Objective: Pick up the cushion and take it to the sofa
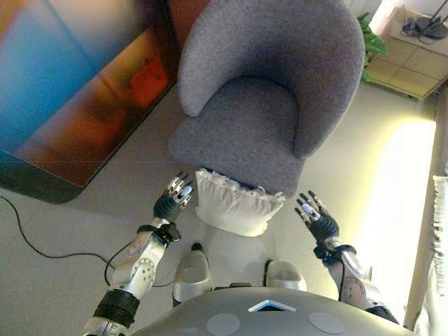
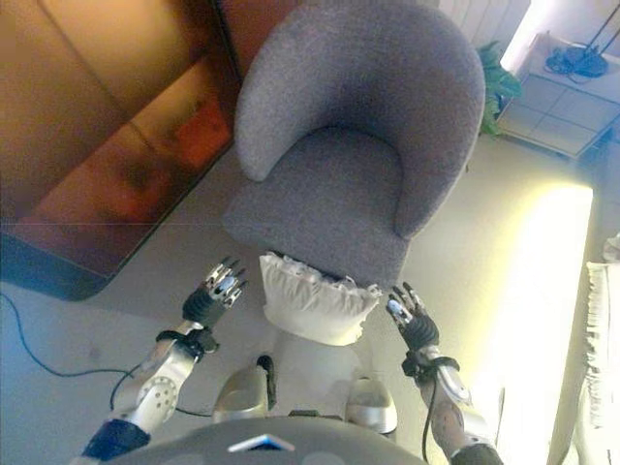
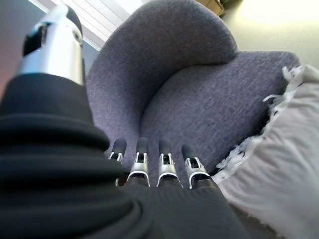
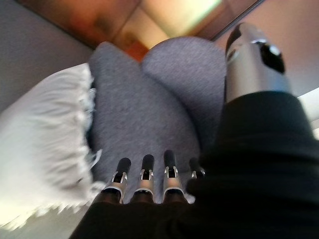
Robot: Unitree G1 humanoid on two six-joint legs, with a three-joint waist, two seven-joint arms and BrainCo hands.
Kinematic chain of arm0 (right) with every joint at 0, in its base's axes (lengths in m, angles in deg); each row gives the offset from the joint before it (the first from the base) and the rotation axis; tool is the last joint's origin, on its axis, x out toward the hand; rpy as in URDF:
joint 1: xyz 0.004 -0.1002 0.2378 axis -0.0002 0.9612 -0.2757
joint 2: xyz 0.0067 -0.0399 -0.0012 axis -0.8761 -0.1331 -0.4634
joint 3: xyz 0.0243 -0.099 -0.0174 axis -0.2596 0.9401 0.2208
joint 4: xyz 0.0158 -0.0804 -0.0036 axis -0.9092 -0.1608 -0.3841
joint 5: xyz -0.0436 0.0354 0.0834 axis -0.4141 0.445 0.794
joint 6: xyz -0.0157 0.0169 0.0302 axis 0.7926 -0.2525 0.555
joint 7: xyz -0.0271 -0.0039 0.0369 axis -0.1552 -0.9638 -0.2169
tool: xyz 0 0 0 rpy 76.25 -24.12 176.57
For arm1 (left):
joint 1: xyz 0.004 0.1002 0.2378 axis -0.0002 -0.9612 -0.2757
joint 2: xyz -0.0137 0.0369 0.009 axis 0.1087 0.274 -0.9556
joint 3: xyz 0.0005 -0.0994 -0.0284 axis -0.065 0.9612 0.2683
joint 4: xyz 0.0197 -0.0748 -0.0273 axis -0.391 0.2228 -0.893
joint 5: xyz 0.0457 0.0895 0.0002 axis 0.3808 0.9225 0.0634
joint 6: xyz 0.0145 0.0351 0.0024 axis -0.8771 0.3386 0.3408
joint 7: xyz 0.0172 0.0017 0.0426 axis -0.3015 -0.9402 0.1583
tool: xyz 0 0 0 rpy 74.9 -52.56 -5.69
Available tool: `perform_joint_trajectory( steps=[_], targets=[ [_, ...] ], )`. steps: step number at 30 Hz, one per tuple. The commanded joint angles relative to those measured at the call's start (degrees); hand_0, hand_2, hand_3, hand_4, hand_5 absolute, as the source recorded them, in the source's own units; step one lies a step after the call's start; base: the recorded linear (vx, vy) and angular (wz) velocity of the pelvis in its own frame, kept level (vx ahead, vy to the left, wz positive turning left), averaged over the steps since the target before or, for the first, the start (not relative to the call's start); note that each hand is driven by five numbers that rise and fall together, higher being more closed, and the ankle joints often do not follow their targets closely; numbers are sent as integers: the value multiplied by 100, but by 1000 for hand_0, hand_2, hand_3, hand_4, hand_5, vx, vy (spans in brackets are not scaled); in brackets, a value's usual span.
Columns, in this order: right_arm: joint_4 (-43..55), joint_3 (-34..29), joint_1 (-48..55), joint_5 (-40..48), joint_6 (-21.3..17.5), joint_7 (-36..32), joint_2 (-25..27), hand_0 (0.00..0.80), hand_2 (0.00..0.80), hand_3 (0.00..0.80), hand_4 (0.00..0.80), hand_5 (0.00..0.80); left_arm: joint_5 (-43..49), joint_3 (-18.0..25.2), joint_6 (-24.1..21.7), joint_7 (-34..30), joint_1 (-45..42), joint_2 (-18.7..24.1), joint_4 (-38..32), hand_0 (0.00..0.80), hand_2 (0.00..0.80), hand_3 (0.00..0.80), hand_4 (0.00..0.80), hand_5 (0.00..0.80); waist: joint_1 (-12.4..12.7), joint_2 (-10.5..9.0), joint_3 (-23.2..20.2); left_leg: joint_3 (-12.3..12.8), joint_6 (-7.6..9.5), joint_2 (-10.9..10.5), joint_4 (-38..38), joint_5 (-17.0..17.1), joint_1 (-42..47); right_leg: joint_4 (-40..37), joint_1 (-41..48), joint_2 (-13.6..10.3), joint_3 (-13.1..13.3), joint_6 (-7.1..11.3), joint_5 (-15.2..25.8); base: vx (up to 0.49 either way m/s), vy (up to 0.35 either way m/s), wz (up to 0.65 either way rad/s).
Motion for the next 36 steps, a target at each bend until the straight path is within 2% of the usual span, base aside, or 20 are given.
perform_joint_trajectory(
  steps=[1, 4, 6, 7, 8, 10, 13, 18, 22, 24, 29, 31, 33, 35, 36],
  targets=[
    [448, 91, 236, 90, -329, 47, -185, 0, 0, 0, 0, 0, 365, 133, -324, -152, -169, 451, -271, 0, 0, 0, 0, 0, 181, -13, -309, 9, 438, 66, -274, 464, -695, 1483, 182, -417, -544, 94, 1405, 216, 205, -29],
    [427, 156, 269, -193, -369, 134, -239, 0, 0, 0, 0, 0, 287, 266, -177, -100, -76, 560, -278, 0, 0, 0, 0, 0, 226, -36, -282, 163, 486, -73, -325, 357, -473, 1421, -117, -621, -799, 30, 1517, 174, 104, -51],
    [395, 200, 253, -206, -439, 212, -242, 0, 0, 0, 0, 0, 223, 271, -125, 13, 16, 573, -325, 0, 0, 0, 0, 0, 199, -31, -256, 189, 429, -129, -438, 356, -328, 835, -292, -579, -923, 2, 1505, 114, -52, -40],
    [323, 223, 191, -134, -513, 217, -247, 0, 0, 0, 0, 0, 189, 217, -143, 110, 101, 547, -330, 0, 0, 0, 0, 0, 146, -49, -217, 182, 378, -151, -472, 329, -232, 308, -458, -554, -947, 3, 1602, 88, -117, -45],
    [286, 234, 151, -91, -571, 226, -247, 0, 0, 0, 0, 0, 161, 173, -158, 154, 156, 525, -327, 0, 0, 0, 0, 0, 100, -61, -206, 171, 353, -164, -498, 318, -199, -17, -593, -519, -915, 10, 1701, 100, -159, -52],
    [230, 256, 21, 14, -645, 206, -229, 0, 0, 0, 0, 0, 134, 21, -264, 249, 308, 438, -294, 0, 0, 0, 0, 0, -106, -173, -122, 110, 330, -303, -569, 138, -45, -875, -1029, -459, -624, 181, 2251, 144, -158, -48],
    [269, 304, -122, 27, -527, 183, -252, 0, 0, 0, 0, 0, 87, -20, -182, 339, 359, 338, -419, 0, 0, 0, 0, 0, -258, -240, -69, 28, 341, -365, -692, -81, 256, -1451, -1330, -388, -421, 320, 2713, 268, -171, -21],
    [221, 541, -272, -182, -307, 92, -315, 0, 0, 0, 0, 0, 157, -38, -268, 551, 376, 157, -338, 0, 0, 0, 0, 0, -270, -295, -156, -17, 338, -179, -581, -219, 493, -1137, -1100, -249, -334, 323, 2396, 243, -156, 19],
    [453, 641, -254, -155, -166, 158, -182, 0, 0, 0, 0, 0, 103, 41, -226, 458, 230, 105, -289, 0, 0, 0, 0, 0, -320, -303, -315, 22, 184, 179, -619, -183, 885, -972, -842, -47, -392, 263, 2014, 282, -135, 20],
    [418, 582, -226, -143, -186, 79, -106, 0, 0, 0, 0, 0, 109, 80, -213, 405, 168, 88, -346, 0, 0, 0, 0, 0, -332, -269, -381, 18, 90, 344, -573, -58, 941, -963, -731, 66, -450, 162, 1888, 229, -120, 41],
    [511, 539, -130, -230, -146, -71, -39, 0, 0, 0, 0, 0, 62, 190, -256, 329, -11, 45, -443, 0, 0, 0, 0, 0, -373, -183, -449, -80, -79, 597, -260, 313, 1036, -867, -634, 266, -567, -97, 1660, 132, -99, 26],
    [553, 551, -85, -335, -103, -147, 45, 0, 0, 0, 0, 0, 29, 245, -303, 291, -103, 28, -448, 0, 0, 0, 0, 0, -384, -149, -457, -127, -178, 751, 306, 784, 889, -834, -603, 399, -567, -294, 1546, 69, -103, 34],
    [523, 566, -109, -411, -102, -138, 149, 0, 0, 0, 0, 0, -52, 244, -310, 276, -111, 1, -389, 0, 0, 0, 0, 0, -347, -183, -369, -152, -202, 786, 1132, 1119, 401, -837, -515, 455, -576, -441, 1499, 75, -110, 39],
    [429, 536, -136, -402, -106, -155, 201, 0, 0, 0, 0, 0, -121, 251, -283, 224, -107, -23, -324, 0, 0, 0, 0, 0, -311, -143, -276, -51, -281, 944, 1152, 1308, 97, -834, -385, 505, -651, -484, 1416, 127, 22, 22],
    [378, 516, -139, -372, -110, -186, 209, 0, 0, 0, 0, 0, -125, 243, -270, 215, -115, -36, -318, 0, 0, 0, 0, 0, -275, -97, -238, -11, -352, 1016, 806, 1429, 45, -849, -297, 520, -715, -453, 1362, 175, 156, 14]
  ],
)
